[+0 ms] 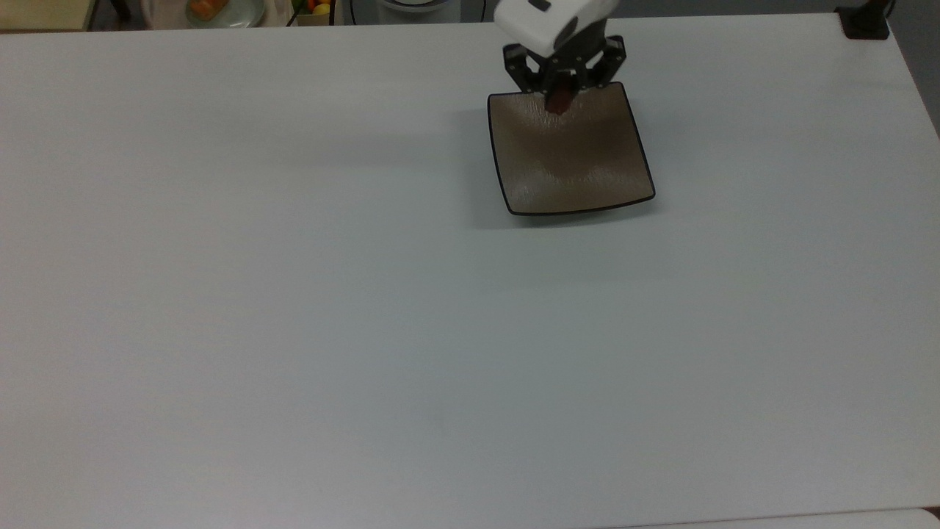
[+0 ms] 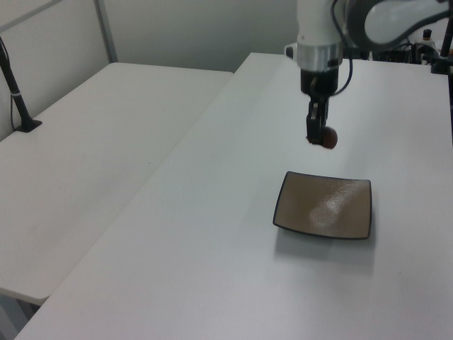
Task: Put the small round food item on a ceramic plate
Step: 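Carry the food item over the square brown plate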
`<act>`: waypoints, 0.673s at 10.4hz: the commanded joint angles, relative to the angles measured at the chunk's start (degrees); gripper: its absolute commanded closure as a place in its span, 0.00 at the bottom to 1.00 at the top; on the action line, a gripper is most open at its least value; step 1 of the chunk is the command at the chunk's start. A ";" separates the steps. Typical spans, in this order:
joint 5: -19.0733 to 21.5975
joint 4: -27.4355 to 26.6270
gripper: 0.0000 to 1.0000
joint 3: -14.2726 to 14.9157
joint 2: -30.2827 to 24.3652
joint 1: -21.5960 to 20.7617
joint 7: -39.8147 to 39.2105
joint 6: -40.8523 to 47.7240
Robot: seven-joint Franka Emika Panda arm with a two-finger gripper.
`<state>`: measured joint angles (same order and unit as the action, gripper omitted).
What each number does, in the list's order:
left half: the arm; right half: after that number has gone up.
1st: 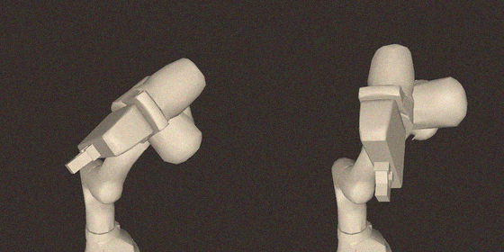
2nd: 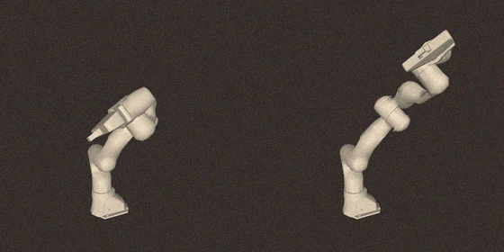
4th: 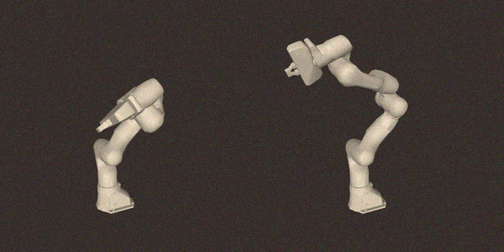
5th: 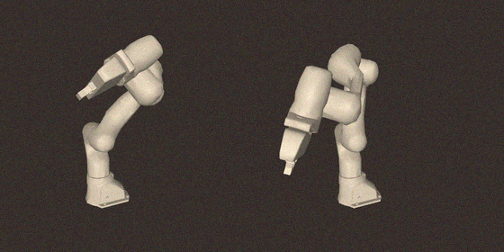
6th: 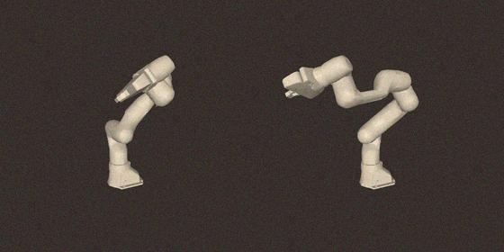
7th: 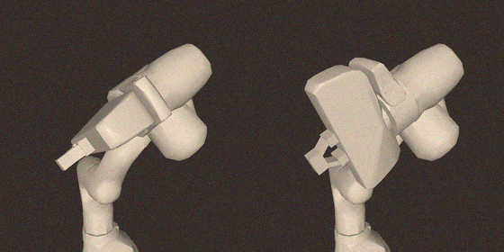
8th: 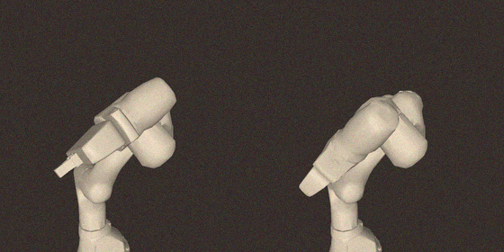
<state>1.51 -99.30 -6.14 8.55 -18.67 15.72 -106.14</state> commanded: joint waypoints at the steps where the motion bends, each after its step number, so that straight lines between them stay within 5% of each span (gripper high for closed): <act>1: -0.19 -3.78 0.79 0.51 2.52 -3.64 4.05 -5.64; 7: -1.07 -10.38 0.75 0.51 6.39 -4.27 5.72 -16.97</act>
<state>1.39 -105.97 -6.07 15.44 -22.29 20.00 -118.42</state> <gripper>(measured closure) 0.758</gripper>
